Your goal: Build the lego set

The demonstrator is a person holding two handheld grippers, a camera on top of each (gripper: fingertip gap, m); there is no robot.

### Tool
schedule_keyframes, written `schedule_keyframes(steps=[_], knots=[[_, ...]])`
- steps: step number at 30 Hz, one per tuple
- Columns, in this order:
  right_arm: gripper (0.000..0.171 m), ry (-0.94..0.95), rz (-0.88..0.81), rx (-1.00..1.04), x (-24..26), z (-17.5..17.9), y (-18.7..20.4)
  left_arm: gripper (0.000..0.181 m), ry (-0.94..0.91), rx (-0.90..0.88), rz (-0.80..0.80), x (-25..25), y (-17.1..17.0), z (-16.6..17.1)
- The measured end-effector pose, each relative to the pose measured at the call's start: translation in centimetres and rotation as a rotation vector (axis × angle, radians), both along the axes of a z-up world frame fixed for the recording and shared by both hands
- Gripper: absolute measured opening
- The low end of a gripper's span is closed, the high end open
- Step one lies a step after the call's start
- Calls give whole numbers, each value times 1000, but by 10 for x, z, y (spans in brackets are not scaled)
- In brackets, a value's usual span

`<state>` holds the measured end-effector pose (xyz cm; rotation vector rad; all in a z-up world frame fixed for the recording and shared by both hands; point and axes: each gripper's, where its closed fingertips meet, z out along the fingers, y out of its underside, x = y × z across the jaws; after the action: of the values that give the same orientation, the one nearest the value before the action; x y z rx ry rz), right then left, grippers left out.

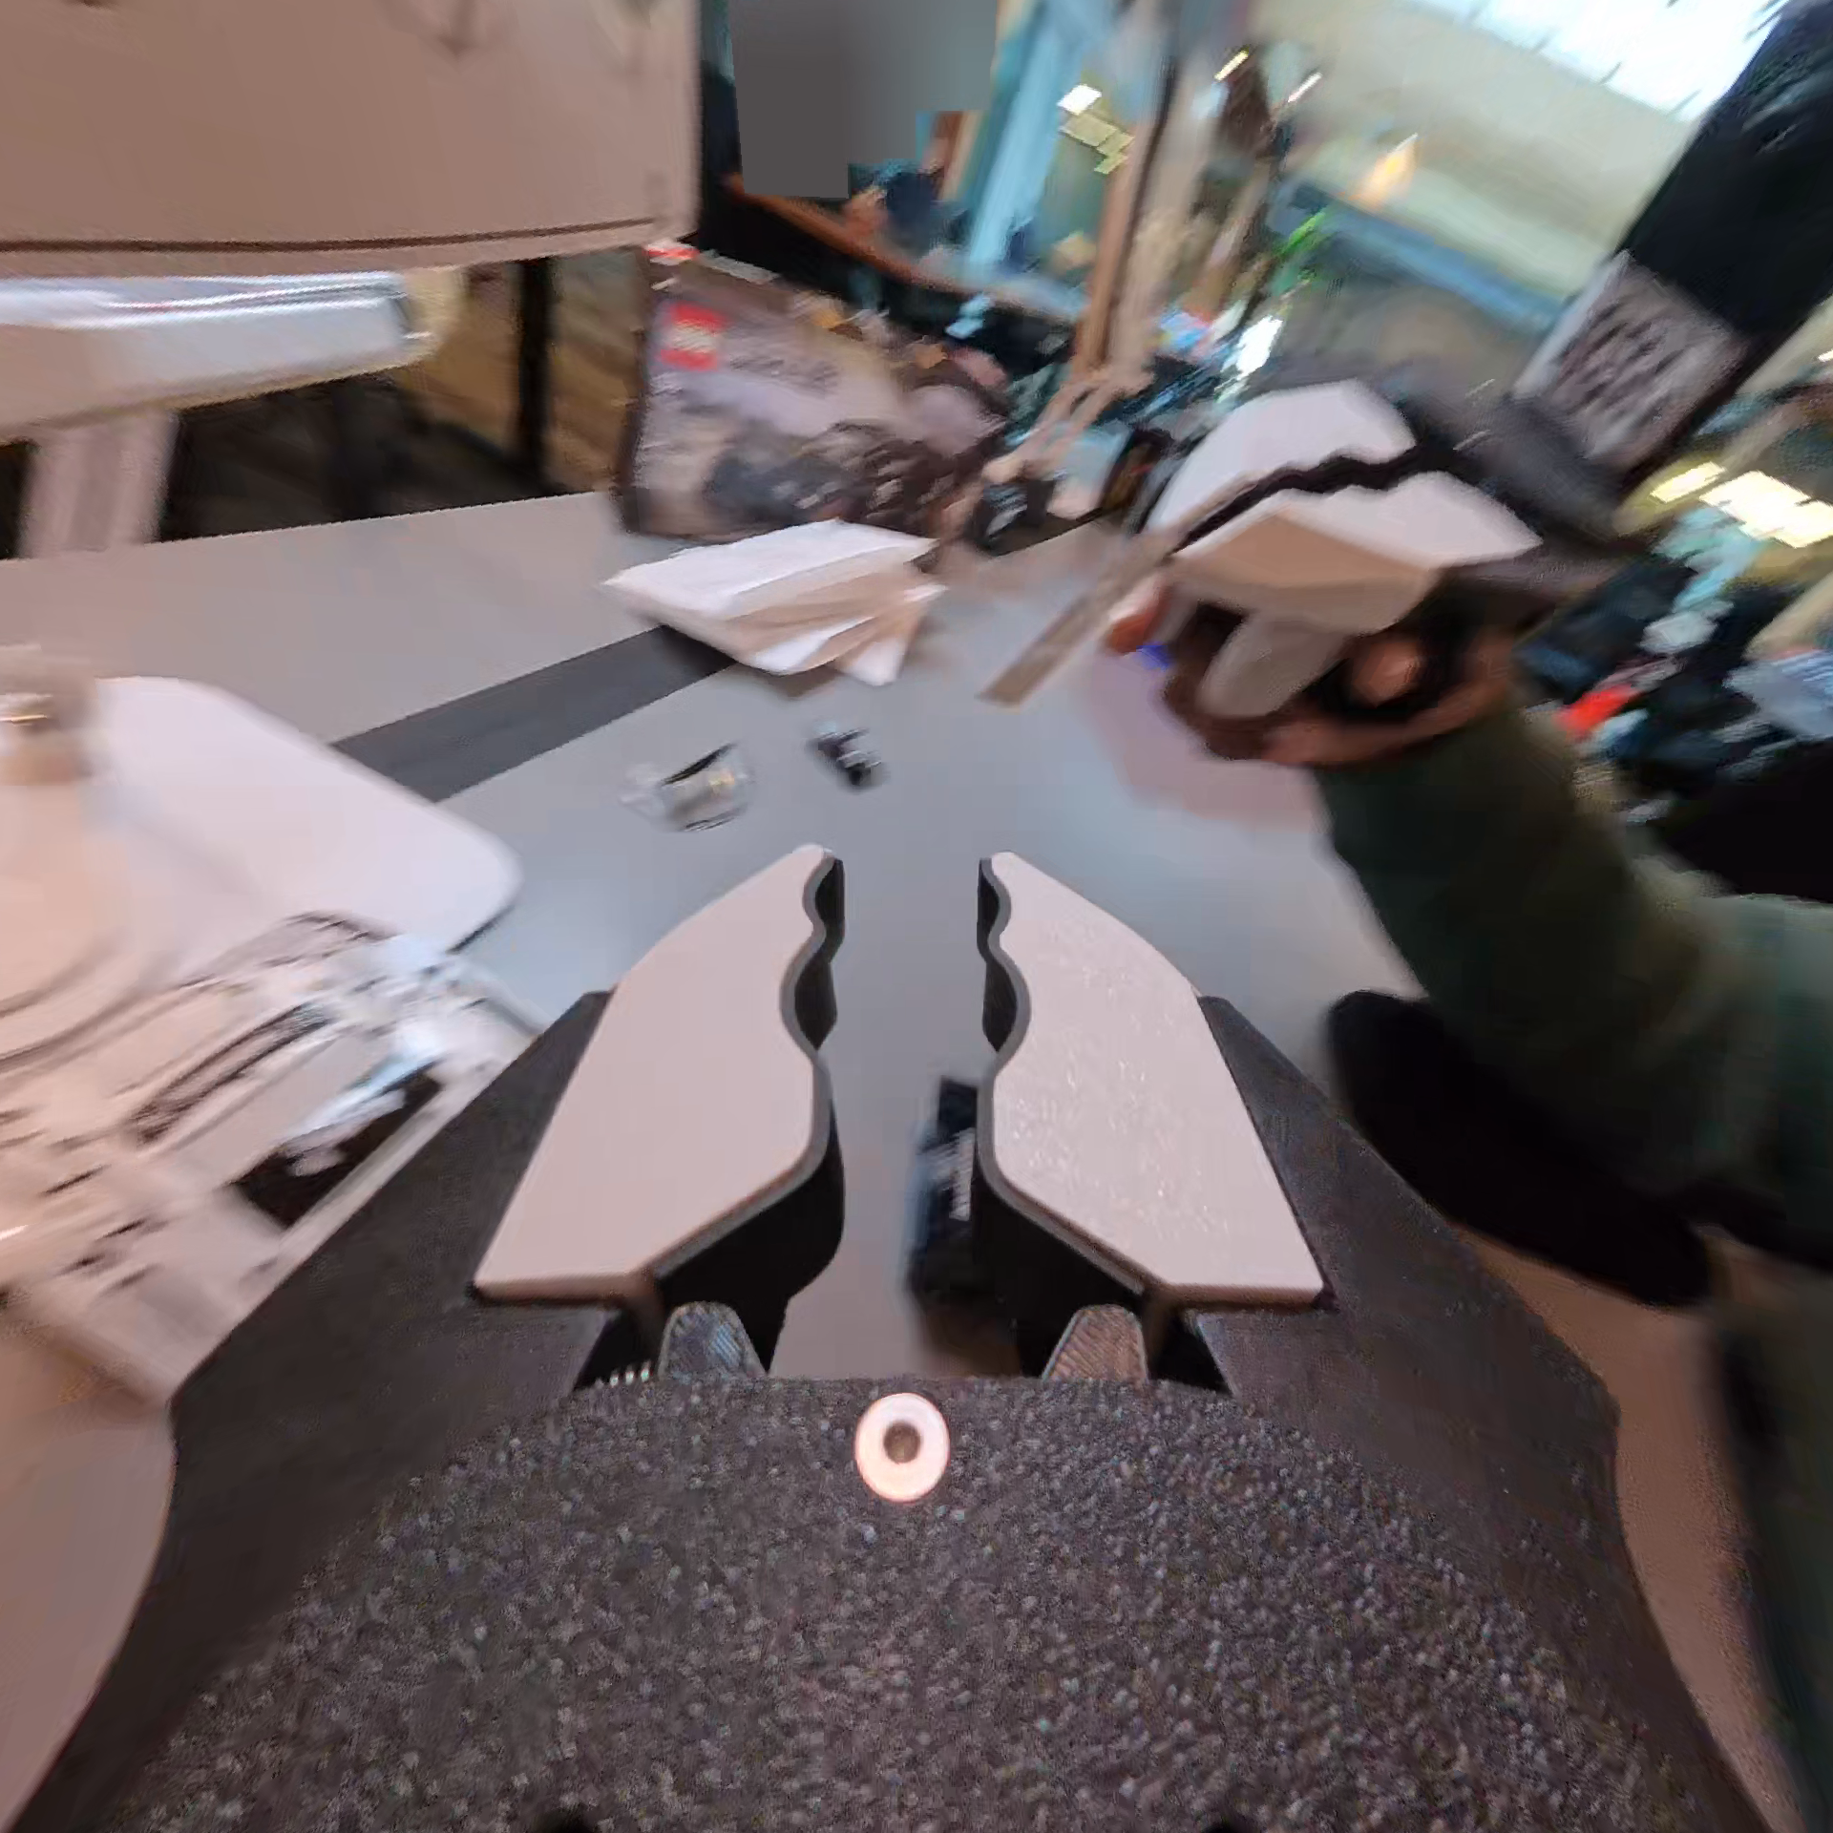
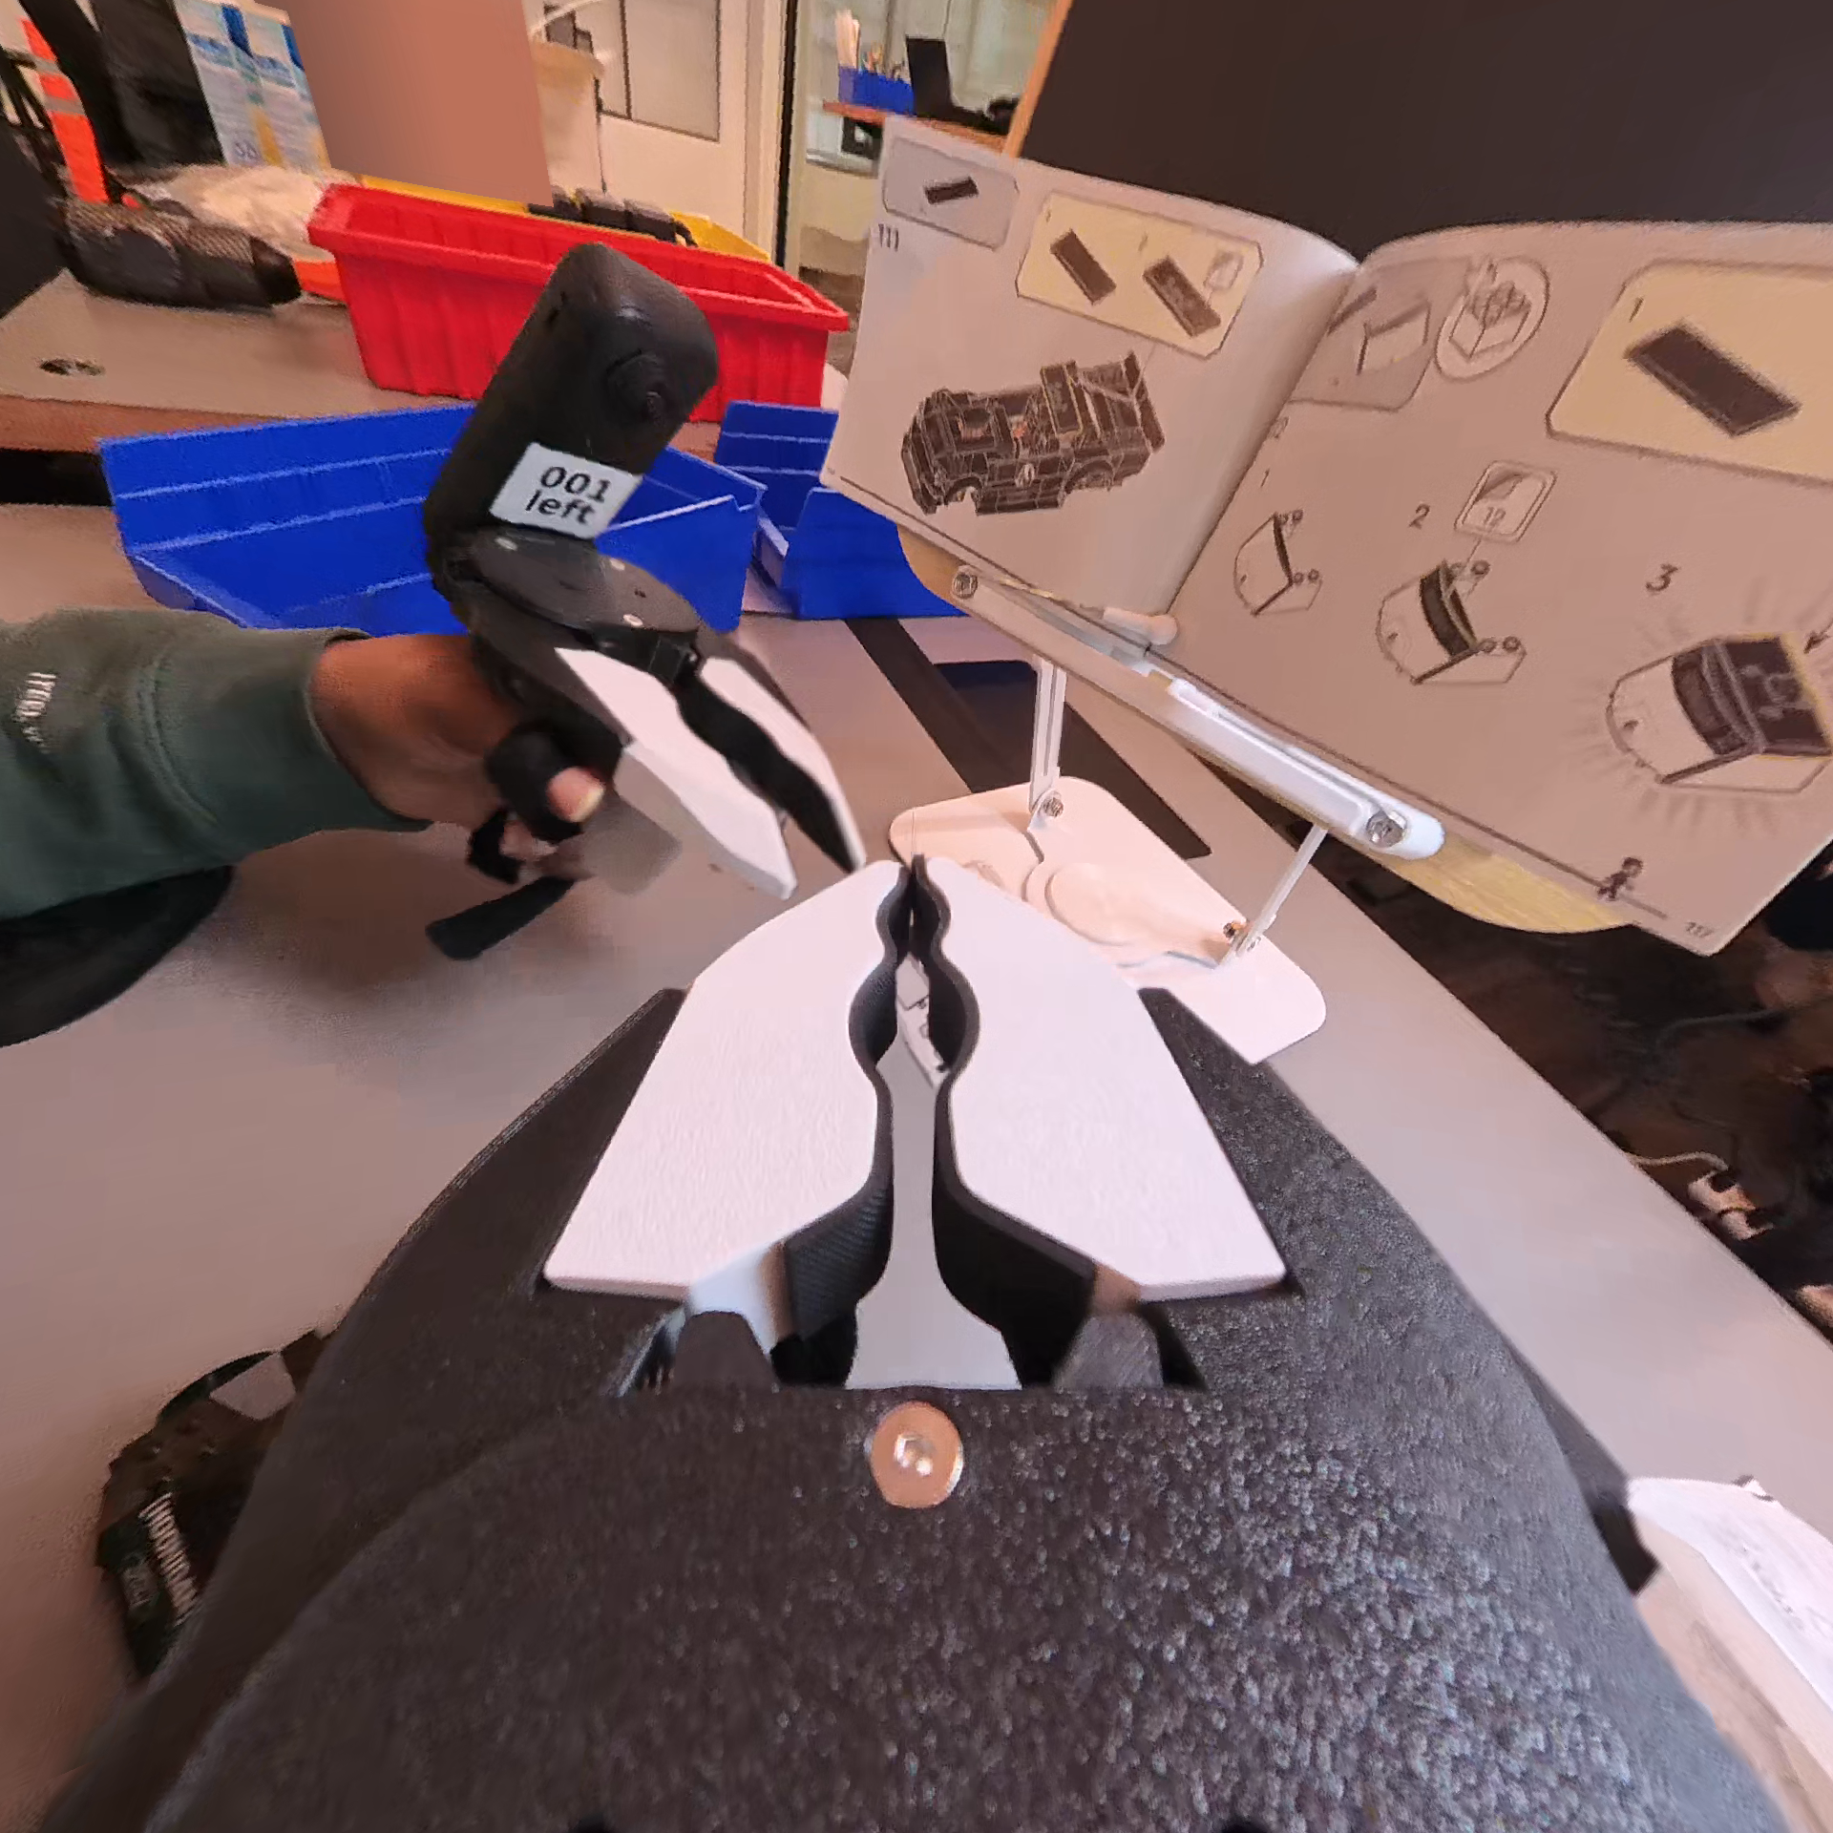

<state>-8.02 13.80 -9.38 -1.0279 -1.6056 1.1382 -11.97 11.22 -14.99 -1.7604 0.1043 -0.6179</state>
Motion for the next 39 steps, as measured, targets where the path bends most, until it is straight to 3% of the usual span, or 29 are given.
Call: schedule_keyframes(steps=[4, 12, 19, 27, 39], knots=[[0, 71, -21, 147, 0, 7, -6, 24, -309, 65, -168, 30, -9, 32], [0, 253, -74, 822, -5, 8, -40, 21, -738, 82, -243, 13, -13, 52], [0, 283, -72, 1036, -15, -5, -61, 20, -732, 87, -231, 6, -14, 52], [0, 278, -80, 1041, -17, -10, -59, 18, -717, 91, -186, -7, -13, 50], [0, 251, -130, 995, -17, -10, -40, 12, -521, 167, 13, -62, -26, 59]])
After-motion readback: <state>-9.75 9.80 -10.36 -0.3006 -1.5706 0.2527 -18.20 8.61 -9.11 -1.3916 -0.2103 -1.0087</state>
